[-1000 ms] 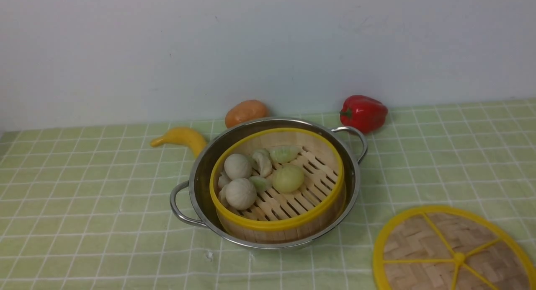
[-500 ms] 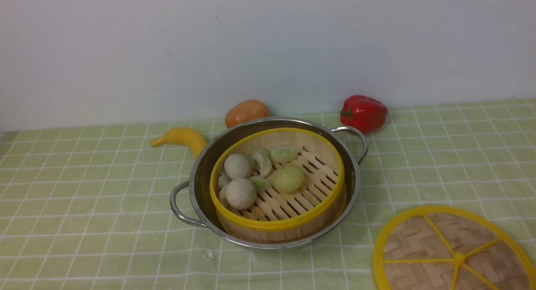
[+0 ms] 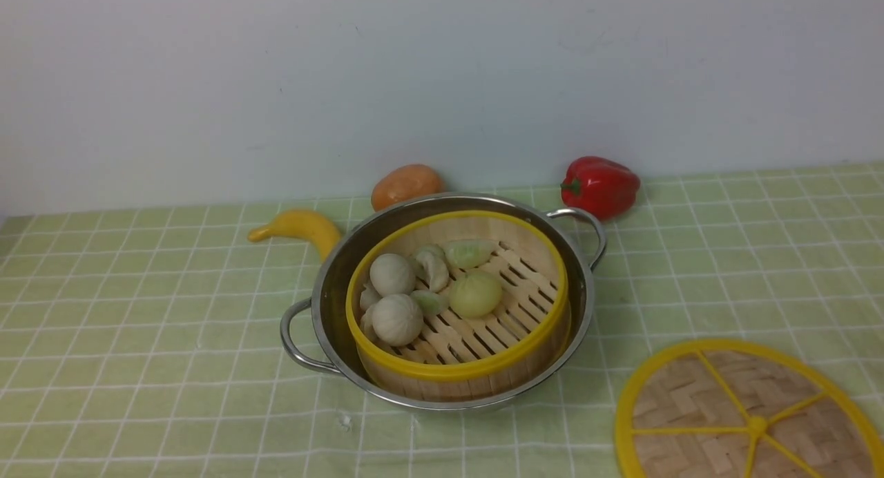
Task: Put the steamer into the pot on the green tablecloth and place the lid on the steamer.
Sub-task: 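Move the gripper down to the bamboo steamer lid and grasp its center knob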
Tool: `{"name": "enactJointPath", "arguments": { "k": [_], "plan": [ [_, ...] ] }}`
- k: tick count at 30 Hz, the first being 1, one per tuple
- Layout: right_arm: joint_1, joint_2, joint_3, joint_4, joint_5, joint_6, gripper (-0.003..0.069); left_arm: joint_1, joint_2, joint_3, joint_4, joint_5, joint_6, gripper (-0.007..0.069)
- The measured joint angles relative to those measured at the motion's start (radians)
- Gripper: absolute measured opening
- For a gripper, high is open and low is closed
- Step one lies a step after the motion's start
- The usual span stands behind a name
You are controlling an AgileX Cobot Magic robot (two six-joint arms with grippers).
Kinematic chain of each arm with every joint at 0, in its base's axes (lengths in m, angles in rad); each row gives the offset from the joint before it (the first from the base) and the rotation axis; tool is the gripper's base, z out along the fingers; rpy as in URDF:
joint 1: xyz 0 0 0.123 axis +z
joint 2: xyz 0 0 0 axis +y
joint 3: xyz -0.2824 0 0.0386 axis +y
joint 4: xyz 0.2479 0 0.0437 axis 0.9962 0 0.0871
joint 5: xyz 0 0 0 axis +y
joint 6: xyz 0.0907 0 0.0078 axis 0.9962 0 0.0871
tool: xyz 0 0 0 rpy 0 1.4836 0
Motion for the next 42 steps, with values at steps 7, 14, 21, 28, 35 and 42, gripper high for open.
{"name": "enactJointPath", "arguments": {
  "k": [7,14,21,28,35,42],
  "plan": [
    [0.0,0.003,-0.034,0.093,0.07,-0.028,0.0243,0.0,0.0,0.0,0.0,0.0,0.0,0.0117],
    [0.0,0.131,-0.042,0.1,0.286,-0.146,0.0243,0.0,0.0,0.0,0.0,0.0,0.0,0.0128],
    [0.0,0.467,-0.076,0.069,0.292,-0.223,0.0243,0.0,0.0,0.0,0.0,0.0,0.0,0.0139],
    [0.0,0.902,-0.193,-0.015,0.312,-0.381,0.0243,0.0,0.0,0.0,0.0,0.0,0.0,0.0149],
    [0.037,1.207,-0.3,-0.081,0.226,-0.393,0.0248,-0.001,0.0,0.0,0.0,0.0,0.003,0.016],
    [0.143,1.374,-0.336,-0.149,0.164,-0.294,0.0303,-0.038,-0.002,0.0,0.0,0.0,0.003,0.0167]
  ]
}}
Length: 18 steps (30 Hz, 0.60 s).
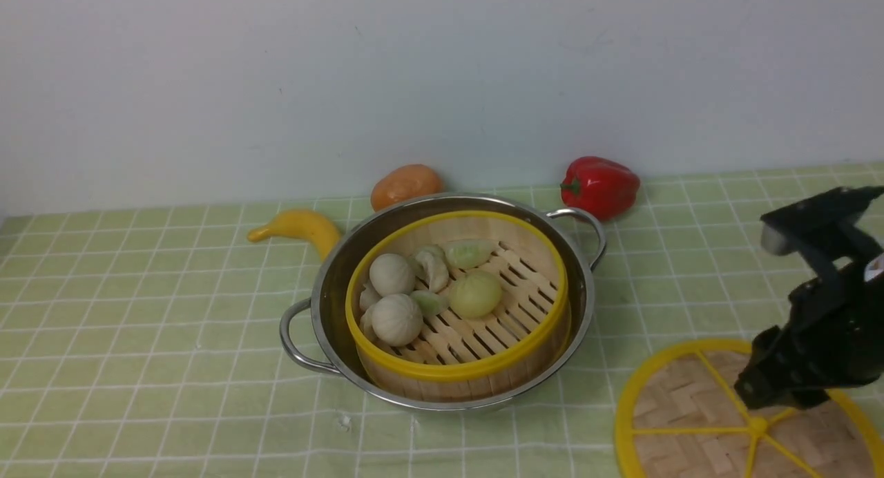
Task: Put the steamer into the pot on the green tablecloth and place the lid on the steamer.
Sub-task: 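Move the gripper down to the bamboo steamer lid and grasp its center knob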
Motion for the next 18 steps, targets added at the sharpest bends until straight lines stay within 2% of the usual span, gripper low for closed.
{"name": "enactJointPath", "arguments": {
  "k": [3,6,18],
  "plan": [
    [0.02,0.081,-0.002,-0.07,-0.013,0.078,0.0323,-0.035,0.0,0.0,0.0,0.0,0.0,0.017],
    [0.02,0.112,-0.002,-0.109,-0.022,0.1,0.0327,-0.043,0.0,0.0,0.0,0.0,0.0,0.0171],
    [0.02,0.152,-0.005,-0.116,-0.029,0.105,0.0325,-0.043,0.0,0.0,0.0,0.0,0.001,0.0191]
  ]
}}
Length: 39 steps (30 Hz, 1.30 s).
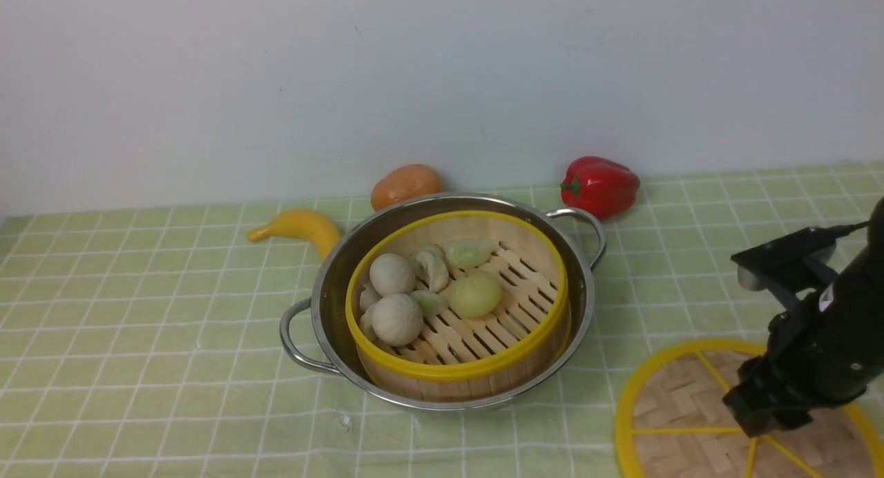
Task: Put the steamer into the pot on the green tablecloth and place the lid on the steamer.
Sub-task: 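Move the gripper down to the bamboo steamer lid and grasp its center knob, then place the bamboo steamer lid onto the steamer basket in the pot with the right gripper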
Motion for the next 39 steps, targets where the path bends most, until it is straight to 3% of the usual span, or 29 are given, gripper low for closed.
{"name": "enactJointPath", "arguments": {
  "k": [5,9,19,25,29,39],
  "plan": [
    [0.0,0.041,0.0,0.0,0.0,0.0,0.03,0.0,0.0,0.0,0.0,0.0,0.0,0.0198],
    [0.0,0.042,-0.001,0.018,0.003,0.0,0.0139,0.0,0.0,0.0,0.0,0.0,0.0,0.0202],
    [0.005,-0.111,-0.041,0.035,0.018,0.037,0.0147,0.0,0.0,0.0,0.0,0.0,0.0,0.0223],
    [0.054,-0.196,-0.174,0.227,-0.01,-0.194,0.0147,0.0,0.0,0.0,0.0,0.0,0.0,0.0232],
    [0.128,-0.132,-0.287,0.309,-0.016,-0.298,0.0147,0.0,0.0,0.0,0.0,0.0,0.0,0.0234],
    [0.282,0.179,-0.638,0.23,-0.046,-0.331,0.0147,0.0,0.0,0.0,0.0,0.0,0.001,0.0243]
  ]
}}
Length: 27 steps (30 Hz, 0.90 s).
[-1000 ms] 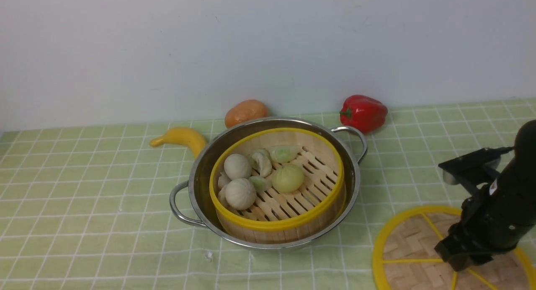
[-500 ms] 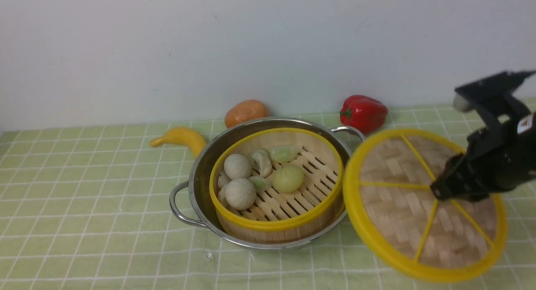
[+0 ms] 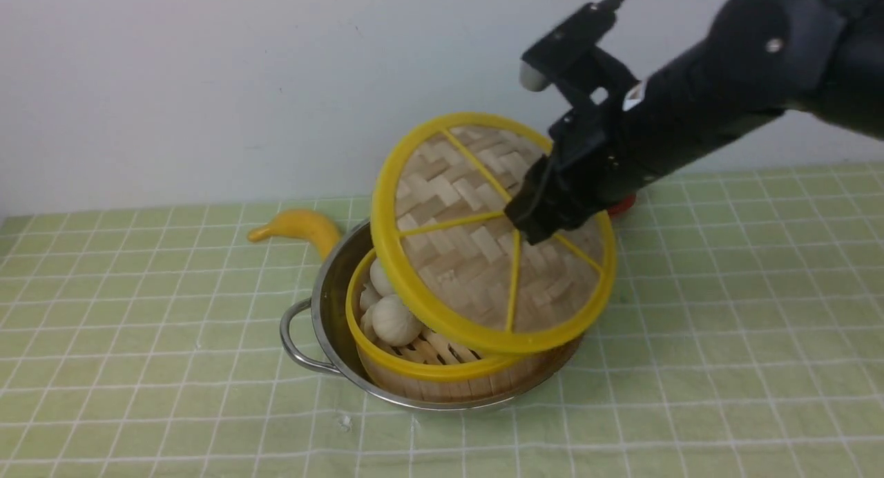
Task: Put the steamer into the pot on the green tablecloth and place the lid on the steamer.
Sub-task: 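Place the bamboo steamer lid onto the steamer basket in the pot with the right gripper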
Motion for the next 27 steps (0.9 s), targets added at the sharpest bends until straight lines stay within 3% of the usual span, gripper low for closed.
{"name": "enactJointPath", "arguments": {
  "k": [9,27],
  "plan": [
    [0.005,0.159,-0.11,0.003,0.05,-0.004,0.0147,0.0,0.0,0.0,0.0,0.0,0.0,0.0243],
    [0.007,0.168,-0.111,0.042,0.027,-0.14,0.0146,0.0,0.0,0.0,0.0,0.0,0.001,0.0243]
  ]
}}
